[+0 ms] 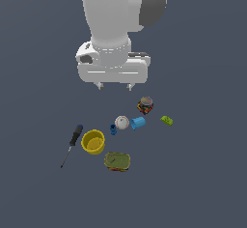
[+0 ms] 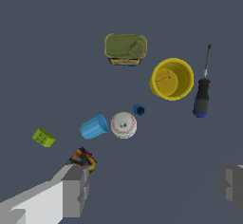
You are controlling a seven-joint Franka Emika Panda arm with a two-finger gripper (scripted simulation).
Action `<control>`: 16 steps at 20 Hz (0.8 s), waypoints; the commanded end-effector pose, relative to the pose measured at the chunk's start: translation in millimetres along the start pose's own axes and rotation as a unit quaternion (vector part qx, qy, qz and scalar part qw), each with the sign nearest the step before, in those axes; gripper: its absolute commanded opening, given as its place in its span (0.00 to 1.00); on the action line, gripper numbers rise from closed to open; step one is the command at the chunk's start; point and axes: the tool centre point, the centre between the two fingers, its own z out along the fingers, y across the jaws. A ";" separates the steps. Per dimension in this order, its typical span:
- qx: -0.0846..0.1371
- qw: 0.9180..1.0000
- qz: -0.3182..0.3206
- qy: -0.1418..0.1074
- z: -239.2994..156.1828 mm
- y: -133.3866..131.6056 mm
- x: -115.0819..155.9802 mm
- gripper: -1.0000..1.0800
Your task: Pick up a designated object from a clutter of objects.
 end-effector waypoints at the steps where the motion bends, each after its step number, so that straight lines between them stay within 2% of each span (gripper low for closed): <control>1: 0.000 1.000 0.000 0.000 0.0 0.0 0.0 0.96; 10: -0.003 0.999 -0.029 0.017 -12.6 -7.4 3.7 0.96; 16: -0.003 0.999 -0.028 0.017 -12.2 -7.7 3.8 0.96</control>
